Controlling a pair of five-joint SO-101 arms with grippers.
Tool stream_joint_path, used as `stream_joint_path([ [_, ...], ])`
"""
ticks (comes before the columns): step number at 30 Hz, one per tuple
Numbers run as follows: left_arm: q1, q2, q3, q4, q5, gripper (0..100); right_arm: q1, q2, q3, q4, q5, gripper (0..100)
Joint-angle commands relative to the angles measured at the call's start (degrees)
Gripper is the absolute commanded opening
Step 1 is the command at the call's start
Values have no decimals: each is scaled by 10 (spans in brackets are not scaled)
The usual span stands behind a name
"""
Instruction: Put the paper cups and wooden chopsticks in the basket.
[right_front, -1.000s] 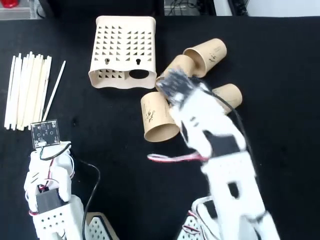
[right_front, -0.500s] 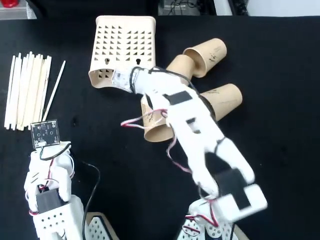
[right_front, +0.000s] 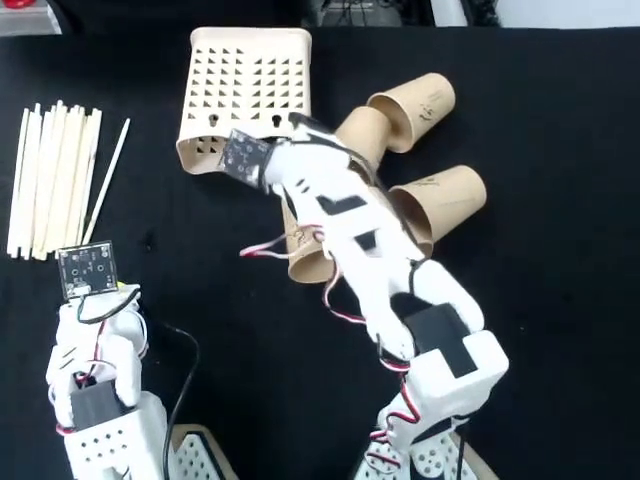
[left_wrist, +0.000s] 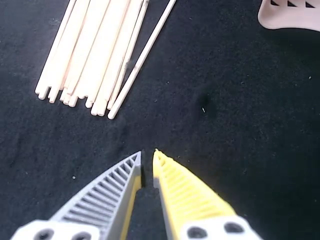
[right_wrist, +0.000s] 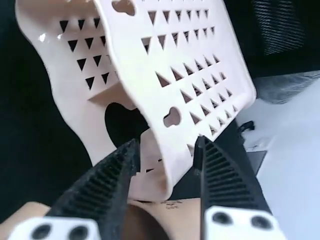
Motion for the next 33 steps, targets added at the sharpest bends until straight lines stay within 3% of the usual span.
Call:
stream_joint_path([
  [1, -4, -5, 10, 4, 2, 55, -11, -7, 34, -98, -6, 191],
  [17, -4, -5, 10, 4, 2, 55, -18, 67, 17, -133, -6, 188],
  [20, -4, -5, 10, 4, 2, 55, -21, 88, 2, -143, -6, 123],
  [24, -4, -5, 10, 4, 2, 55, -25, 105, 29, -233, -6, 40],
  [33, -4, -5, 10, 4, 2, 55, -22, 116, 109, -470, -4, 11],
])
